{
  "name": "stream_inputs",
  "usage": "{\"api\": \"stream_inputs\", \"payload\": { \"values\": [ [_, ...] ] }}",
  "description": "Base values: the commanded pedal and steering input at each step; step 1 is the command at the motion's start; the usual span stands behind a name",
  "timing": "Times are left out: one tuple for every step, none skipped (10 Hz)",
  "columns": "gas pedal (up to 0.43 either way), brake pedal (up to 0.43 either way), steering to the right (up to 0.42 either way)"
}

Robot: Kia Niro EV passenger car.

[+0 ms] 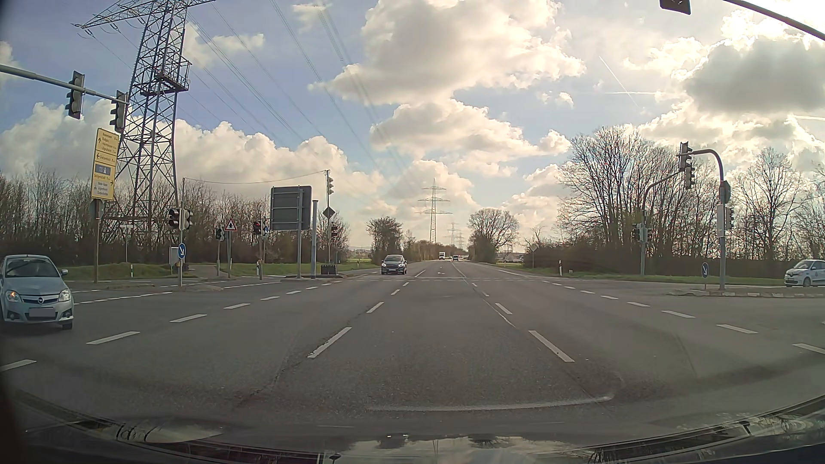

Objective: Follow the waypoints while adhering to traffic rules and regulations

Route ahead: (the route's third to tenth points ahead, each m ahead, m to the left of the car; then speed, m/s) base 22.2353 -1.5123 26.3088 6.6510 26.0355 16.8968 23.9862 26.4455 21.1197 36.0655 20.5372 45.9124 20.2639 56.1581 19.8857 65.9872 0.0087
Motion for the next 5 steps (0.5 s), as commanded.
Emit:
{"api": "stream_inputs", "payload": {
  "values": [
    [0.0, 0.28, -0.001],
    [0.0, 0.28, -0.001],
    [0.0, 0.28, -0.001],
    [0.0, 0.28, -0.001],
    [0.0, 0.274, -0.001]
  ]
}}
